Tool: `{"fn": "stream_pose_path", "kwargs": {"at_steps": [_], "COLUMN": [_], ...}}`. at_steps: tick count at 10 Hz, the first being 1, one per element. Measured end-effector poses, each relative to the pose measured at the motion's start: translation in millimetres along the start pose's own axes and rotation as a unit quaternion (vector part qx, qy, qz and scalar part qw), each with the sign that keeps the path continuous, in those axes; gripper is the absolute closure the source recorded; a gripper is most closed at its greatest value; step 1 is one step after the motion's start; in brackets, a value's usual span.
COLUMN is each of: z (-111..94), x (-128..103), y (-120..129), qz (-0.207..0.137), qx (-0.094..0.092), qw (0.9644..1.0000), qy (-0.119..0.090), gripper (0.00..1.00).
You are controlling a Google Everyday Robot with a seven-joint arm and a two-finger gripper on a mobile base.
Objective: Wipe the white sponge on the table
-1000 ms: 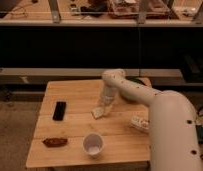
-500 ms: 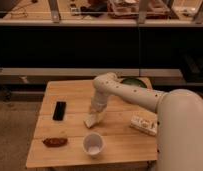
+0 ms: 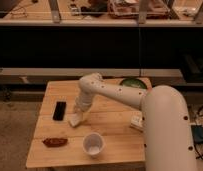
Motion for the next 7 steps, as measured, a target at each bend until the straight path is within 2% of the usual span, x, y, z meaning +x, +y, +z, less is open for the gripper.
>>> {"fn": "stream_pose_path", "kwargs": {"at_steps": [2, 5, 7], "z": [-5.3, -18.0, -22.4], "x": [16.5, 55.1, 75.2], "y": [-25.3, -54.3, -60.2], "qz": [0.001, 0.016, 0.033], "qx": [0.009, 0.015, 0.013], "qw": [0.9999, 0.9996, 0.9991], "qy": [0.007, 0.018, 0.022], "gripper": [0.59, 0.59, 0.59]}}
